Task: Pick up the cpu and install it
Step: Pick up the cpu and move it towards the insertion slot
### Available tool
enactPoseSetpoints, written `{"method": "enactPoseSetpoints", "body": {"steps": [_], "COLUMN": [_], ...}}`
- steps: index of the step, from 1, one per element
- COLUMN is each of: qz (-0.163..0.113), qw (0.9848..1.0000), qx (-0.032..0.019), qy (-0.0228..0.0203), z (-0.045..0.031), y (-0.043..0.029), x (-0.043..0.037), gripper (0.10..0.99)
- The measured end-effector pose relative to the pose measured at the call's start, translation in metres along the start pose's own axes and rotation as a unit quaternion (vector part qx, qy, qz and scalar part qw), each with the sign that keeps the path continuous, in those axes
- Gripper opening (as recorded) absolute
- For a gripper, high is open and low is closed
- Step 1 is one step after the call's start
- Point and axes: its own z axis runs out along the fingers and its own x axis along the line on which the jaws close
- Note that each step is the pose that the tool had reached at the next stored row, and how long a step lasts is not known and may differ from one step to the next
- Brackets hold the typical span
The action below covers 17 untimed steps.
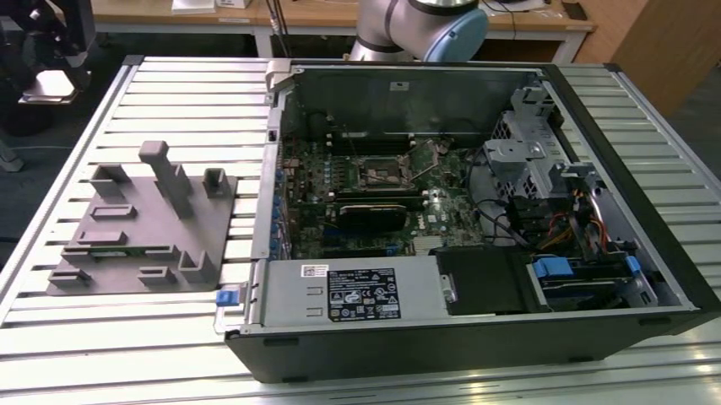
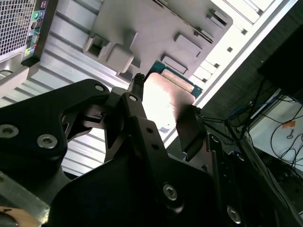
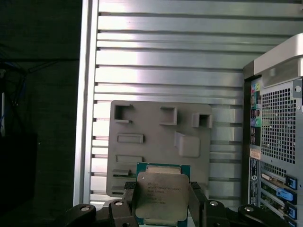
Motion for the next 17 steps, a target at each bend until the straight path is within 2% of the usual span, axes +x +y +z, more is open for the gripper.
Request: {"method": "enactPoseSetpoints", "body": {"steps": [17], "qz": [0.000], "qw": [1.0000], "qx": [0.0000], "qy": [0.0000], "z": [-0.0002], "y": [-0.0002], "x": [-0.0082], "gripper": [0.529]}}
